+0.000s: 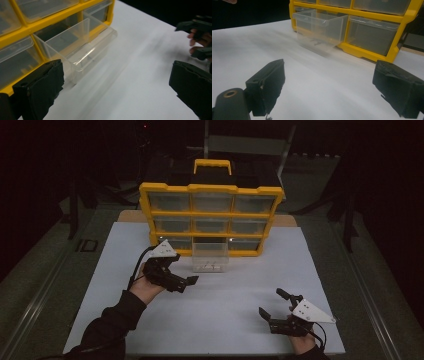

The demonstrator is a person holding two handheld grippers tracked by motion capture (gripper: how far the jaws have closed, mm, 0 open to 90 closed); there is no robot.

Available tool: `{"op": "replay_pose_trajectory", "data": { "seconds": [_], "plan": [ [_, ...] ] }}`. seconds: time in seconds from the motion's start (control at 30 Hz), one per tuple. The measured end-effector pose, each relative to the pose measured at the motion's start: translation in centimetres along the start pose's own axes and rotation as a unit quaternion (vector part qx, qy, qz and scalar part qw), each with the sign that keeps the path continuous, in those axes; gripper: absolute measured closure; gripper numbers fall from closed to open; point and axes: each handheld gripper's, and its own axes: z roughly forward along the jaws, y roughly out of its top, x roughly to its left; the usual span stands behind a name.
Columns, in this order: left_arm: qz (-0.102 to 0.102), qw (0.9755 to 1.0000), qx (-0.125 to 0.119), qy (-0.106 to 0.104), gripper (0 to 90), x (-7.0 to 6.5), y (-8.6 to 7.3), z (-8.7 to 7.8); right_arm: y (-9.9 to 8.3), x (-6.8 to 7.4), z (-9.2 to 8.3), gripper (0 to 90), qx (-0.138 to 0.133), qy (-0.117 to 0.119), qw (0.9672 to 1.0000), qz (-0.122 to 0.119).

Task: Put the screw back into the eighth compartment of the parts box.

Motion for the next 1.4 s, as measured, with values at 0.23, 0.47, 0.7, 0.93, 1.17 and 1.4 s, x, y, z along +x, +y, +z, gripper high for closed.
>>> {"op": "replay_pose_trajectory", "data": {
  "seconds": [0.23, 0.47, 0.7, 0.93, 1.17, 1.4],
  "plan": [
    [0.013, 0.9995, -0.021, -0.018, 0.0, -0.4, -1.6, -1.2, 0.0, 0.0, 0.1, 11.1, 0.003, -0.005, 1.0000, -0.004],
    [0.026, 0.9986, -0.037, -0.027, 0.0, -0.8, -3.7, -2.7, 0.0, 0.0, 0.0, 11.0, 0.002, -0.003, 1.0000, -0.002],
    [0.026, 0.9980, -0.042, -0.041, 0.0, -0.8, -5.6, -3.4, 0.0, 0.0, 0.1, 11.0, 0.002, -0.003, 1.0000, -0.002],
    [0.040, 0.9951, -0.060, -0.068, 0.0, -0.8, -7.2, -4.2, 0.0, 0.0, 0.0, 11.0, 0.003, -0.004, 1.0000, -0.003],
    [0.039, 0.9941, -0.068, -0.075, 0.0, -0.6, -8.2, -4.8, 0.0, 0.0, 0.1, 11.0, 0.002, -0.004, 1.0000, -0.003],
    [0.040, 0.9935, -0.077, -0.074, 0.0, -0.6, -9.6, -5.0, 0.0, 0.1, 0.1, 11.0, 0.004, -0.004, 1.0000, -0.005]
  ]
}}
